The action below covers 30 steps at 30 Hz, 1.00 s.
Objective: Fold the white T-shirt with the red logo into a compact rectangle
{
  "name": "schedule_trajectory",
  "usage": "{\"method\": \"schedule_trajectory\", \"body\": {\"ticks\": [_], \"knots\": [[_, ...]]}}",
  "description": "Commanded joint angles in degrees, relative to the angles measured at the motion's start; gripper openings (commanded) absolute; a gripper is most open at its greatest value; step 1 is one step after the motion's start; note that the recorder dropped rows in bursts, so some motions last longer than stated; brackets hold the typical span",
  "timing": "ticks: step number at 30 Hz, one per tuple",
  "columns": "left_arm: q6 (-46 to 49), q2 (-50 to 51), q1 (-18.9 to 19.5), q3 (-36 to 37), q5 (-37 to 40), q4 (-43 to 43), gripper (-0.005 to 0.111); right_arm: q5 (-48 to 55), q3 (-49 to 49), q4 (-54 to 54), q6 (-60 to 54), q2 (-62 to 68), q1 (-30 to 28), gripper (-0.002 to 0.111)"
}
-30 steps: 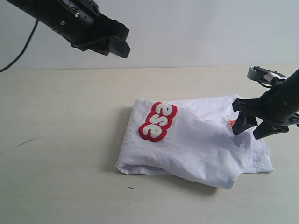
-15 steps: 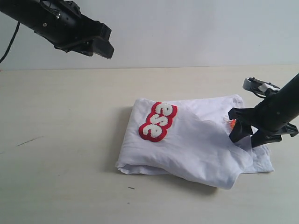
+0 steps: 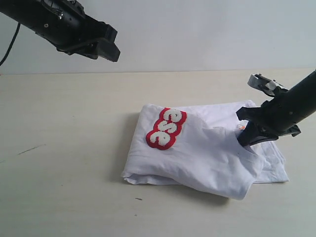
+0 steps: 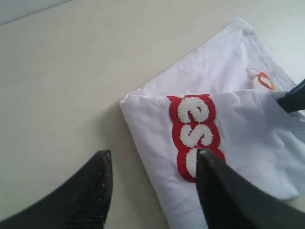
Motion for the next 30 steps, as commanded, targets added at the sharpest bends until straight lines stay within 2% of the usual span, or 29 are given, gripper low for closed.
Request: {"method": "schedule_trajectory", "body": {"ticks": [1, 6, 11, 16, 19, 23, 25, 28, 30], "knots": [[0.1, -0.8, 0.1, 0.1, -0.2, 0.2, 0.053, -1.0, -2.6, 0.6, -5.3, -1.4, -0.1, 0.000], [0.1, -0.7, 0.1, 0.1, -1.5, 0.2, 0.053, -11.0, -5.0, 1.9, -8.0, -6.2, -0.1, 0.000], [0.4, -0.7, 0.1, 0.1, -4.2, 0.5, 0.052, -19.0, -5.3, 6.1, -16.5, -7.9, -0.1, 0.000], [1.6, -0.7, 0.1, 0.1, -5.0, 0.5, 0.052, -22.0, -5.3, 5.9, -16.4, -5.2, -0.1, 0.001], [1.6, -0.6, 0.1, 0.1, -5.2, 0.5, 0.052, -22.0, -5.3, 5.9, -15.3, -2.7, -0.1, 0.012], [1.6, -0.6, 0.1, 0.1, -5.0, 0.5, 0.052, -23.0, -5.3, 2.9, -11.6, -1.8, -0.1, 0.044], [1.6, -0.6, 0.1, 0.1, -5.0, 0.5, 0.052, -23.5, -5.3, -0.6, -6.6, -1.8, -0.1, 0.053], [1.6, -0.6, 0.1, 0.3, -4.6, 0.5, 0.052, -24.6, -5.7, -9.9, 5.0, -2.2, -0.1, 0.053], [2.0, -0.4, 0.0, 1.3, -4.5, -0.3, 0.052, -21.6, -6.9, -13.0, 10.2, -2.3, -0.1, 0.052]]}}
